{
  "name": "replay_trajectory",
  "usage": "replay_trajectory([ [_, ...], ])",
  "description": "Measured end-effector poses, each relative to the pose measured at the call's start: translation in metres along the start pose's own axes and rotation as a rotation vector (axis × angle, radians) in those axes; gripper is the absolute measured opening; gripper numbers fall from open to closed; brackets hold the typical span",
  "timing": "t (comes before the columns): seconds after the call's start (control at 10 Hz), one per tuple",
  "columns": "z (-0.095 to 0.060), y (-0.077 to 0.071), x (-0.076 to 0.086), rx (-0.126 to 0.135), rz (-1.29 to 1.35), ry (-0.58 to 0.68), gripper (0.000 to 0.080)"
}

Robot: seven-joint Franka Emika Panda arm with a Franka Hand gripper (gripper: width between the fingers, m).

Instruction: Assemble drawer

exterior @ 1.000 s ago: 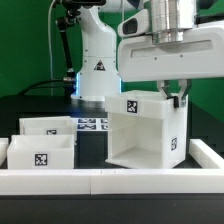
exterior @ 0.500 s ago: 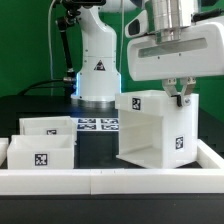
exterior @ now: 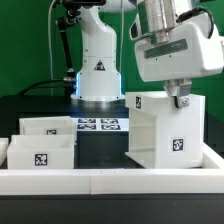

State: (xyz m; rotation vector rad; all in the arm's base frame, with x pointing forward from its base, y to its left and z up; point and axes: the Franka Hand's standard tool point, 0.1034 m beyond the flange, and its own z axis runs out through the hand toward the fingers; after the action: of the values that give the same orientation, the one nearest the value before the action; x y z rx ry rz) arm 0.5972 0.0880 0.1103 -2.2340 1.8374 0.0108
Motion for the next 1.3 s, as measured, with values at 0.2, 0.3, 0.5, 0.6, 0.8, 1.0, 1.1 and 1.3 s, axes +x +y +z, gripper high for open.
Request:
replay_trajectory([
  [0.2,0.005,-0.011,0.0,-0.012,0.002,-0.013,0.0038],
  [0.3,0.007,-0.016,-0.003,-0.021,0.011,-0.022,0.0038],
  [0.5,0.011,-0.023,-0.002,-0.045,0.027,-0.036,0.0038],
  [0.6,0.012,-0.026,-0.001,-0.048,0.04,-0.038,0.0038],
  [0.8,0.014,-0.043,0.003,-0.066,0.074,-0.052,0.0038],
  [1.0,0.016,-0.049,0.004,-0.084,0.104,-0.062,0.0038],
  [1.1,0.016,-0.049,0.004,-0.093,0.112,-0.066,0.0038],
  [1.3,0.016,-0.049,0.004,-0.095,0.11,-0.067,0.0038],
])
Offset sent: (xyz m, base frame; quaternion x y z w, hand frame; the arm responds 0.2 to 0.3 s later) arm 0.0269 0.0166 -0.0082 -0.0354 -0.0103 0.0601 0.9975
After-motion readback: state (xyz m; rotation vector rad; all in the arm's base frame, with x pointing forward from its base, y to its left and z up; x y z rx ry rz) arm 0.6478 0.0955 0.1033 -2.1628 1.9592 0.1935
